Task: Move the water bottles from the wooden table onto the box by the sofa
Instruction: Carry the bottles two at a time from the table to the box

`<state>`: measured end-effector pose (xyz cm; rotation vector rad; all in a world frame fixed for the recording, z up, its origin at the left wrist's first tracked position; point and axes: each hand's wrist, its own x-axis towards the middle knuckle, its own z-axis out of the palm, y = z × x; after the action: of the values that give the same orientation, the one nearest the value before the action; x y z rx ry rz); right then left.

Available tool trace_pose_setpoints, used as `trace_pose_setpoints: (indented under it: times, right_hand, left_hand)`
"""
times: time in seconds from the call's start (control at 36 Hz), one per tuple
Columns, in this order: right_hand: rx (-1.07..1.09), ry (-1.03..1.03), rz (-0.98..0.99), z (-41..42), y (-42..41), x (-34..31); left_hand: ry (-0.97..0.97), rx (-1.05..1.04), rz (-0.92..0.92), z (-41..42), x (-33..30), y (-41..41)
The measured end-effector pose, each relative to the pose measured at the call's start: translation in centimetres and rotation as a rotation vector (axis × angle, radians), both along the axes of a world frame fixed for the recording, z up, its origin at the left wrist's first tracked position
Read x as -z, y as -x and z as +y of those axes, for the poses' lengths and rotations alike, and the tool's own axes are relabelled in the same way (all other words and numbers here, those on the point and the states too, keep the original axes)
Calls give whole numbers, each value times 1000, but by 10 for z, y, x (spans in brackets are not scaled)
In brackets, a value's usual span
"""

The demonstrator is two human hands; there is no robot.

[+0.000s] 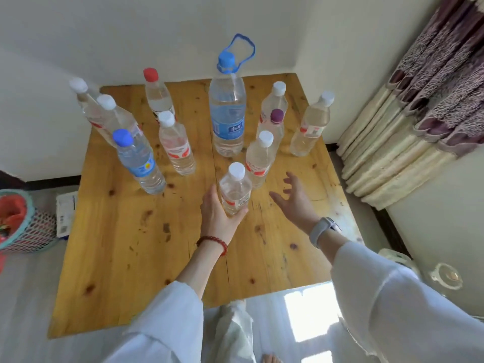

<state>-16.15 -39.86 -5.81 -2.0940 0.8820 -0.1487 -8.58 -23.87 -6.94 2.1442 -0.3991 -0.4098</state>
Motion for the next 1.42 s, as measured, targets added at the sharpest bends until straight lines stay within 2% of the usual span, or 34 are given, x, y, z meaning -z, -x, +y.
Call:
trace_pose_setpoints:
  times: [0.22,0.39,0.61,0.78,0.97,1.11,1.31,1.42]
  right_hand:
    - [-2,-89,-22,-18,-67,21]
    - [74,-92,-93,-14,-76,24]
    - [218,-124,-84,10,-15,12]
    - [326,-98,-33,29,66,-2]
    - [526,-39,95,58,176,-28]
    - [740,55,214,104,278,-37]
    - [1138,-10,199,211,443,-50]
    - [1404,-37,172,290,527,-59]
  left_hand:
    - [115,76,11,-11,18,-44]
    - [213,52,85,-8,22,-71]
    - [264,78,21,-5,8,-67]
    - [273,284,120,-22,-8,-27]
    - [222,626,284,-57,-24,70]
    - [121,927,294,-66,-37,170]
    - [-128,1391,363,-23,-49,347]
    - [-204,1607,288,20,-48,455]
